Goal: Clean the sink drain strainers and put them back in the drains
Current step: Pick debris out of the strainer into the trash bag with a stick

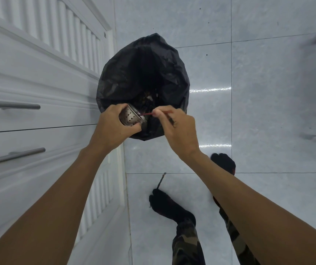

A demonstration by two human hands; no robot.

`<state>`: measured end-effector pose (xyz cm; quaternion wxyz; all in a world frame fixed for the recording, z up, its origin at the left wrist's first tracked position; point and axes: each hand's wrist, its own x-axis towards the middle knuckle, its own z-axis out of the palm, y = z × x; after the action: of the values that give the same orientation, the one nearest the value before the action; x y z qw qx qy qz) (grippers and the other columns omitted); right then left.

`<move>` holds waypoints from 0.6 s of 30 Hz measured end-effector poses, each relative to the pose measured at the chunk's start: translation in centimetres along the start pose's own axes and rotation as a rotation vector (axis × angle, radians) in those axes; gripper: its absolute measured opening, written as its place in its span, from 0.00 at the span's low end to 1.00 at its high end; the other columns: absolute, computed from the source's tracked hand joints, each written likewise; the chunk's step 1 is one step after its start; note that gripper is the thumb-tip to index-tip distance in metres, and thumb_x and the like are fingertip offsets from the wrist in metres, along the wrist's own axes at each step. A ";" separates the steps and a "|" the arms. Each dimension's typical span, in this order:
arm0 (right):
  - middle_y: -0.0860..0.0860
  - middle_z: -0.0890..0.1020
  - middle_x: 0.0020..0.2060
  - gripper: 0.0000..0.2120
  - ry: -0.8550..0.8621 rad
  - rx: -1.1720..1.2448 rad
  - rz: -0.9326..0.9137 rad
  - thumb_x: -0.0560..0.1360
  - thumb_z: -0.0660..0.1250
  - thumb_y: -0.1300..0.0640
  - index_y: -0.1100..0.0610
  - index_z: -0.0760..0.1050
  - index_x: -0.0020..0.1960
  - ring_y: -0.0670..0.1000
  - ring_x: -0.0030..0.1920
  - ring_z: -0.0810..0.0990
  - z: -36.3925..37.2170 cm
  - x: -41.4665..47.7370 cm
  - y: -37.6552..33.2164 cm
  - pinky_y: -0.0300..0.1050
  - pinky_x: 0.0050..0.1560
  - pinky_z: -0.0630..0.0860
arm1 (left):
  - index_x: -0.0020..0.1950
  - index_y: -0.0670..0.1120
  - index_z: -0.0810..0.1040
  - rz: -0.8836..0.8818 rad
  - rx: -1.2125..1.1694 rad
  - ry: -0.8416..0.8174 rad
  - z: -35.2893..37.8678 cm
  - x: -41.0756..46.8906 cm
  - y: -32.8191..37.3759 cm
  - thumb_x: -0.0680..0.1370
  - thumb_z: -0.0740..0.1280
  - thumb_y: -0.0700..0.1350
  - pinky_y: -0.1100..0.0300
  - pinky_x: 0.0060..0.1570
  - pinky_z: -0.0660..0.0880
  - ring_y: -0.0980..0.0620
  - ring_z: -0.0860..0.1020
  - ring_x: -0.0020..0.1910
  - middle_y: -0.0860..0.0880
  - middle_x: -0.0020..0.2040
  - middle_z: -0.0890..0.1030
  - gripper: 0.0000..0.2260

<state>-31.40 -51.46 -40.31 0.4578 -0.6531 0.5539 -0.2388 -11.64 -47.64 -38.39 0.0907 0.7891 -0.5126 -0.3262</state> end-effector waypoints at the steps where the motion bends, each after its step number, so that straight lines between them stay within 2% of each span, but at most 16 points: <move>1: 0.48 0.86 0.48 0.10 -0.035 -0.036 -0.016 0.82 0.66 0.54 0.55 0.83 0.58 0.46 0.47 0.82 0.2 -0.2 0.0 0.36 0.51 0.80 | 0.70 0.46 0.73 0.001 -0.004 0.008 0.0 0.0 0.0 0.71 0.78 0.54 0.69 0.49 0.71 0.53 0.75 0.56 0.47 0.62 0.78 0.31; 3: 0.48 0.86 0.48 0.10 0.018 -0.052 0.024 0.82 0.66 0.54 0.55 0.83 0.59 0.47 0.47 0.82 0.0 -0.2 0.2 0.39 0.51 0.81 | 0.71 0.46 0.73 0.006 -0.016 0.015 -0.1 -0.2 0.0 0.71 0.78 0.53 0.69 0.49 0.70 0.53 0.75 0.56 0.47 0.62 0.78 0.31; 5: 0.48 0.86 0.49 0.10 0.107 0.044 0.073 0.82 0.66 0.54 0.55 0.83 0.59 0.47 0.47 0.83 -0.5 0.2 0.3 0.36 0.51 0.80 | 0.71 0.46 0.73 0.012 -0.024 0.007 -0.1 -0.5 0.0 0.71 0.78 0.53 0.66 0.51 0.72 0.53 0.75 0.57 0.47 0.62 0.78 0.31; 8: 0.47 0.86 0.45 0.10 0.003 0.065 0.008 0.81 0.67 0.54 0.56 0.84 0.57 0.42 0.42 0.82 -0.6 0.0 0.2 0.27 0.43 0.75 | 0.69 0.46 0.74 0.013 -0.028 0.015 0.0 -0.6 0.0 0.71 0.78 0.52 0.67 0.49 0.72 0.53 0.75 0.56 0.46 0.61 0.78 0.30; 10: 0.48 0.86 0.45 0.10 -0.007 -0.010 0.011 0.82 0.67 0.53 0.55 0.84 0.57 0.42 0.40 0.80 -0.5 -0.3 0.5 0.28 0.42 0.76 | 0.70 0.45 0.74 0.016 -0.032 0.021 0.1 -0.7 0.0 0.71 0.79 0.52 0.69 0.49 0.71 0.53 0.75 0.56 0.46 0.62 0.79 0.30; 13: 0.48 0.86 0.45 0.10 0.098 0.030 0.046 0.82 0.66 0.54 0.55 0.83 0.58 0.44 0.43 0.82 -0.8 -0.2 0.9 0.31 0.45 0.78 | 0.71 0.45 0.73 0.021 -0.035 0.012 0.2 -1.0 0.1 0.71 0.79 0.52 0.64 0.52 0.74 0.52 0.76 0.58 0.46 0.63 0.78 0.31; 16: 0.47 0.86 0.45 0.09 -0.013 0.009 -0.032 0.81 0.67 0.55 0.56 0.84 0.56 0.38 0.40 0.79 -0.3 -0.7 0.4 0.25 0.43 0.74 | 0.70 0.45 0.73 0.026 -0.042 0.018 0.3 -0.9 0.0 0.71 0.79 0.51 0.62 0.53 0.75 0.49 0.77 0.59 0.45 0.63 0.79 0.31; 18: 0.48 0.85 0.45 0.09 0.029 -0.023 -0.004 0.81 0.67 0.54 0.55 0.83 0.57 0.42 0.40 0.80 -0.4 -0.7 0.7 0.27 0.43 0.75 | 0.71 0.45 0.73 0.026 -0.036 0.023 0.2 -0.9 -0.1 0.71 0.79 0.52 0.63 0.53 0.75 0.50 0.77 0.58 0.45 0.63 0.78 0.32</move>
<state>-32.26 -50.88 -40.59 0.4416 -0.6559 0.5620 -0.2427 -11.93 -46.73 -38.24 0.1149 0.7843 -0.5156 -0.3252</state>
